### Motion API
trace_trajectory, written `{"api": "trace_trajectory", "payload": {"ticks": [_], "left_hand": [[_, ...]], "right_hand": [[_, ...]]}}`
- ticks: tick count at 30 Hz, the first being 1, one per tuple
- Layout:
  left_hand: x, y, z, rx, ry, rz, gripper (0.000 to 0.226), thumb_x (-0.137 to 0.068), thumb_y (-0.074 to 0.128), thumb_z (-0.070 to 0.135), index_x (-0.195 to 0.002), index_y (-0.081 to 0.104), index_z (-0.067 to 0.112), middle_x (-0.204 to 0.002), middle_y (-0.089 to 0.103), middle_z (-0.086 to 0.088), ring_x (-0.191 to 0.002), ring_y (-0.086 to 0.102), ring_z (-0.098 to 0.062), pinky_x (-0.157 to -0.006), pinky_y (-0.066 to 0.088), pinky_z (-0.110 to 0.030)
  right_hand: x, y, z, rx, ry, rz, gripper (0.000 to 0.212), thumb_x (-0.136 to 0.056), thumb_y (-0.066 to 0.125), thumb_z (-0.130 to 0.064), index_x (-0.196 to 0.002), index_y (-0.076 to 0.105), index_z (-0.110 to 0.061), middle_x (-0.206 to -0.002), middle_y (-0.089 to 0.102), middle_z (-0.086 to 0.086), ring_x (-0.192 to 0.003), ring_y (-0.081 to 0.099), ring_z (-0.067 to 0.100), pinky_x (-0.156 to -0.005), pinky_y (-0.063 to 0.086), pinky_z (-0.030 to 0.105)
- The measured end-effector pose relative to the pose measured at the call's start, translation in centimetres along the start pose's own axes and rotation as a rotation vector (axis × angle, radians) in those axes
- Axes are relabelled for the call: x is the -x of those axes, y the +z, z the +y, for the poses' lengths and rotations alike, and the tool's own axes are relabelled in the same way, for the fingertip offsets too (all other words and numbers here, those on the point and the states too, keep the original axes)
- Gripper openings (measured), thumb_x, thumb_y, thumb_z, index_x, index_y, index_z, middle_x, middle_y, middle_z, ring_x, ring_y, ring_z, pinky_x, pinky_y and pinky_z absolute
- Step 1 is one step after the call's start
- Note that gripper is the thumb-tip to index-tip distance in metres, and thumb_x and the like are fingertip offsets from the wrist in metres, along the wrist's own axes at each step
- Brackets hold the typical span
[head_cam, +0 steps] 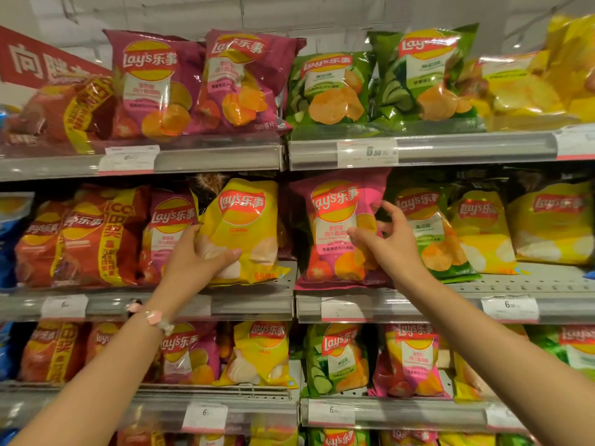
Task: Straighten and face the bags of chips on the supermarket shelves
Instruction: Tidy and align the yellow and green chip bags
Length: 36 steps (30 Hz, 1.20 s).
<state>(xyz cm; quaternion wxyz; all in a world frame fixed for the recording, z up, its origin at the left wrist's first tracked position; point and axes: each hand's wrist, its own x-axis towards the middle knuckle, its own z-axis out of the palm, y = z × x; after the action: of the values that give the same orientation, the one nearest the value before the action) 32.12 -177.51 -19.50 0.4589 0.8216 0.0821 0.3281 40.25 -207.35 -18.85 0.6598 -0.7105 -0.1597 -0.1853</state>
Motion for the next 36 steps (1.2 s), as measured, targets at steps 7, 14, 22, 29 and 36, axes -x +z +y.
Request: {"api": "trace_trajectory", "payload": {"ticks": [7, 14, 22, 29, 36], "left_hand": [[3.0, -5.8, -0.9, -0.039, -0.033, 0.109, 0.084, -0.067, 0.083, 0.036, -0.138, 0.042, 0.019, -0.118, 0.054, 0.006, -0.097, 0.054, -0.006, -0.075, 0.042, -0.017], [4.0, -7.9, -1.7, -0.008, -0.054, 0.14, 0.084, -0.063, 0.083, 0.036, -0.135, 0.044, 0.019, -0.114, 0.053, 0.006, -0.099, 0.052, -0.014, -0.071, 0.042, -0.022], [4.5, -6.9, -1.5, 0.036, -0.045, 0.1, 0.084, -0.062, 0.083, 0.038, -0.135, 0.043, 0.022, -0.12, 0.054, 0.003, -0.107, 0.054, -0.018, -0.083, 0.047, -0.032], [5.7, -4.0, -0.3, 0.145, -0.027, 0.042, 0.086, -0.053, 0.083, 0.046, -0.127, 0.046, 0.026, -0.122, 0.058, 0.004, -0.112, 0.056, -0.016, -0.088, 0.049, -0.031], [6.4, 2.2, 1.8, 0.166, -0.001, -0.118, 0.087, -0.046, 0.087, 0.055, -0.12, 0.045, 0.035, -0.112, 0.064, 0.001, -0.099, 0.064, -0.014, -0.081, 0.054, -0.034]], "right_hand": [[-0.7, 6.6, -0.8, 0.104, -0.065, -0.02, 0.076, -0.072, 0.076, -0.042, -0.136, 0.042, -0.021, -0.119, 0.06, -0.003, -0.108, 0.059, 0.019, -0.092, 0.051, 0.045], [-1.7, 13.3, 1.0, 0.099, 0.011, -0.116, 0.078, -0.079, 0.074, -0.033, -0.144, 0.033, -0.014, -0.133, 0.054, 0.01, -0.121, 0.053, 0.027, -0.1, 0.045, 0.044], [-2.0, 15.0, 2.6, 0.148, 0.077, -0.243, 0.078, -0.088, 0.065, -0.036, -0.148, 0.024, -0.008, -0.143, 0.046, 0.013, -0.129, 0.045, 0.03, -0.104, 0.038, 0.037], [0.6, 12.6, -0.5, -0.003, 0.031, -0.255, 0.074, -0.092, 0.05, -0.049, -0.151, 0.02, -0.016, -0.153, 0.032, 0.007, -0.139, 0.033, 0.023, -0.113, 0.03, 0.037], [4.4, 7.2, -4.1, -0.171, 0.048, -0.443, 0.063, -0.078, 0.075, -0.031, -0.123, 0.031, -0.03, -0.11, 0.056, -0.015, -0.098, 0.057, 0.002, -0.083, 0.05, 0.022]]}}
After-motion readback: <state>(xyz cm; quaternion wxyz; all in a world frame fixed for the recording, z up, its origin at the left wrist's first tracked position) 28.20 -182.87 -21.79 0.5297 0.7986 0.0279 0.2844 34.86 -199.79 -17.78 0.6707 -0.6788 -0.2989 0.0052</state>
